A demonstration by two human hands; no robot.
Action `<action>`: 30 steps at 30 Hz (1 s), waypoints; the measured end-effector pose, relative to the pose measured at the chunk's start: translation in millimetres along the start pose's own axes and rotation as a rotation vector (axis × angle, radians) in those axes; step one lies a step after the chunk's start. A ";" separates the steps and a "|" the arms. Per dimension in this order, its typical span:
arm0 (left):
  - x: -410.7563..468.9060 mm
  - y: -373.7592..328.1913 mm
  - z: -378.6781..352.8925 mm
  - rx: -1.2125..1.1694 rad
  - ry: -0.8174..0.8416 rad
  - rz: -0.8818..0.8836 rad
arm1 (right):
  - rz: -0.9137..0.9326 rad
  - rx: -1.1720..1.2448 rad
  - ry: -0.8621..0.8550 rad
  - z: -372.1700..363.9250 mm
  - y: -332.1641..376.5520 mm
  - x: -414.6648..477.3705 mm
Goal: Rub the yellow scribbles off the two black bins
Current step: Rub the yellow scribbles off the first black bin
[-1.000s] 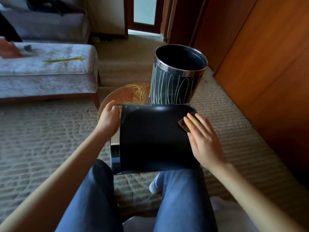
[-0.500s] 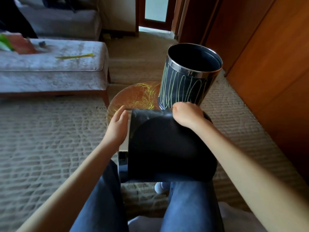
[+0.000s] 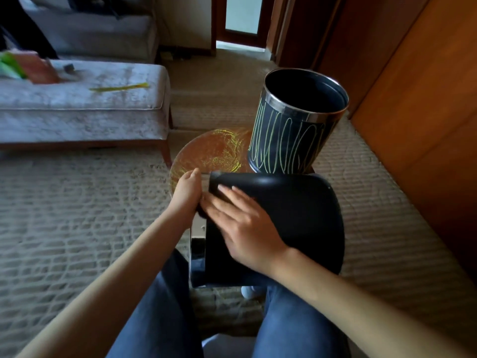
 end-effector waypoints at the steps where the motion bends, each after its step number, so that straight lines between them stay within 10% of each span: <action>1: 4.2 0.4 0.3 0.032 -0.001 0.009 | 0.084 -0.010 -0.004 -0.9 8.7 -8.8; 8: -5.2 -4.4 -0.5 -0.159 0.115 0.230 | 0.334 -0.177 0.035 -3.1 21.3 -23.6; 30: -48.4 -8.4 -12.1 -0.370 0.184 -0.197 | -0.327 -0.005 -0.203 11.0 -89.7 -0.1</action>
Point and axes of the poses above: each hand's wrist, its own x-axis towards the middle knuckle, its own z-axis out of the back of the hand, y = z × x, the point moved 8 cm from there along x, towards the middle knuckle, and after that the axes turned 11 degrees about y, right-handed, at the moved point
